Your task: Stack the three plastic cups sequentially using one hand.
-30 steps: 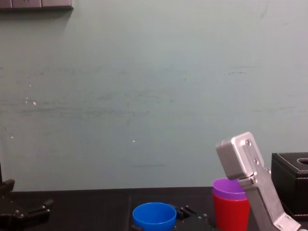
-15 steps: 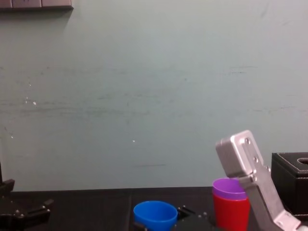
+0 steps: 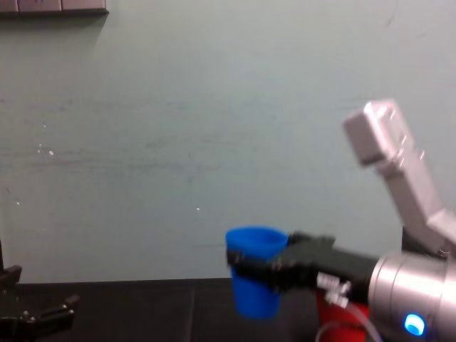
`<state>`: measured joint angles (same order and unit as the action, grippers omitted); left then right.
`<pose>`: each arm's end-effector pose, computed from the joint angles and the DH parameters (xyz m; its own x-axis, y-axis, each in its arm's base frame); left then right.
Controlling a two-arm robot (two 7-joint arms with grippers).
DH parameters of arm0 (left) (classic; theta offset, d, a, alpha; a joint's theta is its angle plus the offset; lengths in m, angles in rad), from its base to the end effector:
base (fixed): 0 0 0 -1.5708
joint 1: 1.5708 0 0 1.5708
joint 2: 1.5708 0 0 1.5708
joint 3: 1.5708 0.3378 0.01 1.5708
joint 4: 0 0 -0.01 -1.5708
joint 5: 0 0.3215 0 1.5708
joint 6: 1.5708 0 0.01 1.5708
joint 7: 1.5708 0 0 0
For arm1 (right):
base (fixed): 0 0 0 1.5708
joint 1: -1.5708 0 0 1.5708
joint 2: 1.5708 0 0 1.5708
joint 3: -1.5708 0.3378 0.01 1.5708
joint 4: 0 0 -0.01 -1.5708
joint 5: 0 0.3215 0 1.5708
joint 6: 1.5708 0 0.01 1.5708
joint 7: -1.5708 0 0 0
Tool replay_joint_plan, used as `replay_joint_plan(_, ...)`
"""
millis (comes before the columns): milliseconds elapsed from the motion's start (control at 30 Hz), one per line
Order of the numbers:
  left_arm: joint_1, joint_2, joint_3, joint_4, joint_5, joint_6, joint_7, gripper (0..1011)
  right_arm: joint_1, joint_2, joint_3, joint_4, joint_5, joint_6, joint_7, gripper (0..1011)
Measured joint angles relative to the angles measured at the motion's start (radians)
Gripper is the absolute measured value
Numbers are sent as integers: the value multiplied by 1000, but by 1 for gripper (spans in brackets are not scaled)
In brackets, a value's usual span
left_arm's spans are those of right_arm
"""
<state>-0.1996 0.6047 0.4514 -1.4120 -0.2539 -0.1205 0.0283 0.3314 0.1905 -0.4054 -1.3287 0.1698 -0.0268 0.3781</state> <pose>0.3779 0.1065 -0.3432 0.2922 0.8803 0.3738 -0.9553 0.2873 0.0702 0.4307 0.0468 -0.3209 0.6527 -0.7468 0.1276 0.7547 0.6557 -0.0230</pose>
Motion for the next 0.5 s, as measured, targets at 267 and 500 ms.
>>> replay_joint_plan(267,0,0,0,0,0,0,0,1005,38,34,58,-45,60,42,-1,730)
replay_joint_plan(500,0,0,0,0,0,0,0,1004,52,63,90,-49,86,51,-9,729)
